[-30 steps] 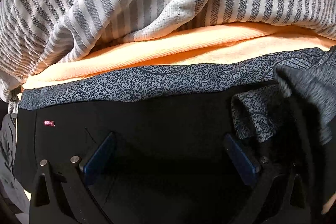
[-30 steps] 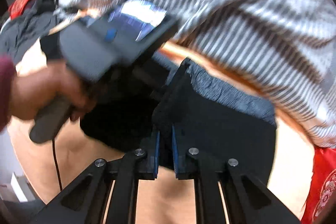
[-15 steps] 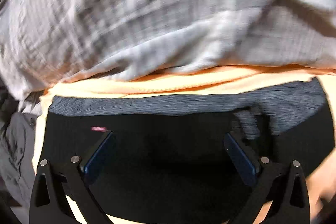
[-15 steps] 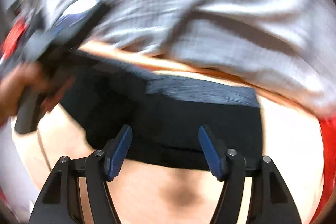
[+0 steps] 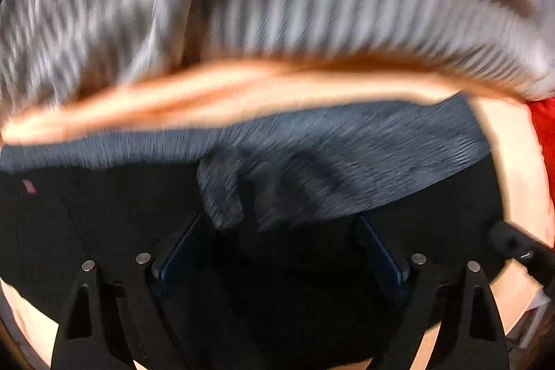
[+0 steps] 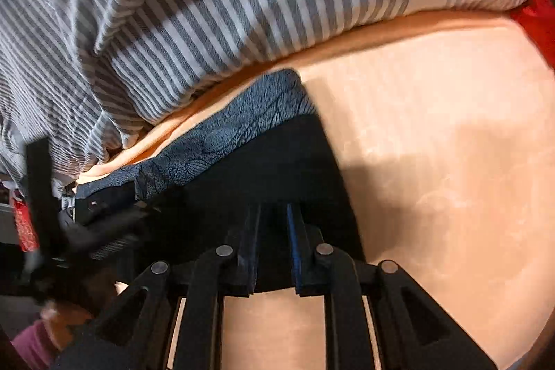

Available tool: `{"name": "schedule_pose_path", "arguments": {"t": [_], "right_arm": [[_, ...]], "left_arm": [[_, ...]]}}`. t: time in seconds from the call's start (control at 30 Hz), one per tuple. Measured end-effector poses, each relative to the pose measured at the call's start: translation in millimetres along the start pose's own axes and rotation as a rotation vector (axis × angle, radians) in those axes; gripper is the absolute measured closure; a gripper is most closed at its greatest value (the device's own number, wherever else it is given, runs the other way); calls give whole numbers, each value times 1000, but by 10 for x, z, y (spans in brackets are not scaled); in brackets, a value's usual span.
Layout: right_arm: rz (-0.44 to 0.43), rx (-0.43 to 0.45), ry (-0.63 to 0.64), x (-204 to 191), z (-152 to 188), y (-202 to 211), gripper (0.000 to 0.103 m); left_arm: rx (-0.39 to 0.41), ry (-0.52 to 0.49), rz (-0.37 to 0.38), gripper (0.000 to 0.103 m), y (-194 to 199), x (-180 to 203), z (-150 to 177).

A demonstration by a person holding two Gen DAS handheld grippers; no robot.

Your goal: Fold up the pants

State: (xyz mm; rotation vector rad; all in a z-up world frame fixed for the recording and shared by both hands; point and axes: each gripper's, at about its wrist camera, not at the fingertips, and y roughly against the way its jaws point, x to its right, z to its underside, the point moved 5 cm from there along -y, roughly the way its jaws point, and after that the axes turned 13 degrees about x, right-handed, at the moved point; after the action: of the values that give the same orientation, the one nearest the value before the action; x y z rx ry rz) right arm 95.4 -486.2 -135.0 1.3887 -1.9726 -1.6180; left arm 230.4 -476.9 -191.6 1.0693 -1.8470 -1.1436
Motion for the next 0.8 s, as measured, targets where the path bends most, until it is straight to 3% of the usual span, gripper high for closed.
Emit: {"name": "schedule_pose_path", "arguments": {"t": [0.1,0.27,0.47,0.7,0.8], "right_arm": [[-21,-24,-47,88,108,-147,87],[-38,2,-27,73,151,-122,87],[-12,-14,-4,24,125,-168,87],[11,-38,-8,19,112,-154,86],[19,-28,18,-159,108,-67,86]], "left_arm": [[-19,104,36,4,-55,-212,68],[-1,4,-3,4,-6,-159,30],[-41,84,-14,4,-24,-390,106],[2,95,-74,4,336,-806,170],[16,122,-111,4,481,-1078,249]]}}
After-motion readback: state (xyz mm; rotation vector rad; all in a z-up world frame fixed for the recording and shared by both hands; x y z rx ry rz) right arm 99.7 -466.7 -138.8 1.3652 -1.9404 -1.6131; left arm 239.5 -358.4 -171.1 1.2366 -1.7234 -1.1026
